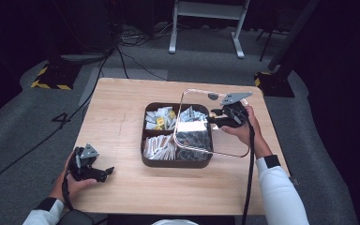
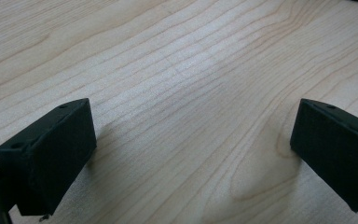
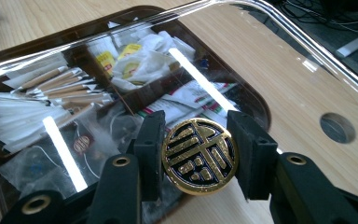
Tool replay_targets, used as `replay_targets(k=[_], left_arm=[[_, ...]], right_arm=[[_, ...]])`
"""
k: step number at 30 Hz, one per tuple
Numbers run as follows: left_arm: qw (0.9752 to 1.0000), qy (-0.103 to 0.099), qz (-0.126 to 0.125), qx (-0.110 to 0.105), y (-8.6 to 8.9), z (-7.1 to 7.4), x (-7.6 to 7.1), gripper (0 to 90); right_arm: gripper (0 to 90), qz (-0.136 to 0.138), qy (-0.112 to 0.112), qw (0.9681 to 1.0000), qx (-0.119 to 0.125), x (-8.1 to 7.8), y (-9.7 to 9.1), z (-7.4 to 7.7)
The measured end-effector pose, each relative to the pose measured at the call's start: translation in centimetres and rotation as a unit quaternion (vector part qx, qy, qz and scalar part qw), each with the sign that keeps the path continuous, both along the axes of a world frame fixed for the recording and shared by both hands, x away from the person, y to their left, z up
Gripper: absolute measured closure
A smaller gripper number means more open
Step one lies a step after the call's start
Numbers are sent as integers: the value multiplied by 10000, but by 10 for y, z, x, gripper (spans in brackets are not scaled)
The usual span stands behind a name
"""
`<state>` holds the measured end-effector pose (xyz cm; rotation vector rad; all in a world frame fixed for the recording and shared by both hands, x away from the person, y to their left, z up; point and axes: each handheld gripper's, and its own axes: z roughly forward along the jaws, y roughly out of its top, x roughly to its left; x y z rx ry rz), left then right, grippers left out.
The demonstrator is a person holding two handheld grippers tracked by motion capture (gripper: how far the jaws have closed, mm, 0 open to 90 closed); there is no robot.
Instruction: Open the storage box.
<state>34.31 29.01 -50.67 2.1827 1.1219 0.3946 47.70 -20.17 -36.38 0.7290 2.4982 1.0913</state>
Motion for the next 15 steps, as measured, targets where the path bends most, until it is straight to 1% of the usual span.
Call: replay_targets(k=[2,4,5,6,8,9,10,11,13,15], left_arm=[[10000,8,-8,6,0,0,0,4],[10000,-12,-4,11,0,0,0,4],[10000,-12,-4,11,0,0,0,4],[10000,-10,-4,10,0,0,0,4],[10000,9,-7,4,0,0,0,4],[10000,9,-7,4,0,0,0,4],[10000,10,-8,5,0,0,0,4],[10000,2,-2,1,0,0,0,4],[10000,-12,-3,10,0,0,0,3],[10000,-2,-10,14,0,0,0,3]], right_arm=[[589,-51,-2,10000,-7,-1,-7,1],[589,-135,6,9999,0,-3,-18,1],[589,-135,6,9999,0,-3,-18,1],[589,-193,7,9998,2,-4,-26,0],[589,-264,9,9997,3,-5,-33,0],[589,-264,9,9997,3,-5,-33,0],[589,-309,17,9995,-1,-6,-40,-1],[589,-309,17,9995,-1,-6,-40,-1],[590,-391,29,9992,16,-7,-50,-1],[589,-415,18,9991,18,-8,-53,-1]])
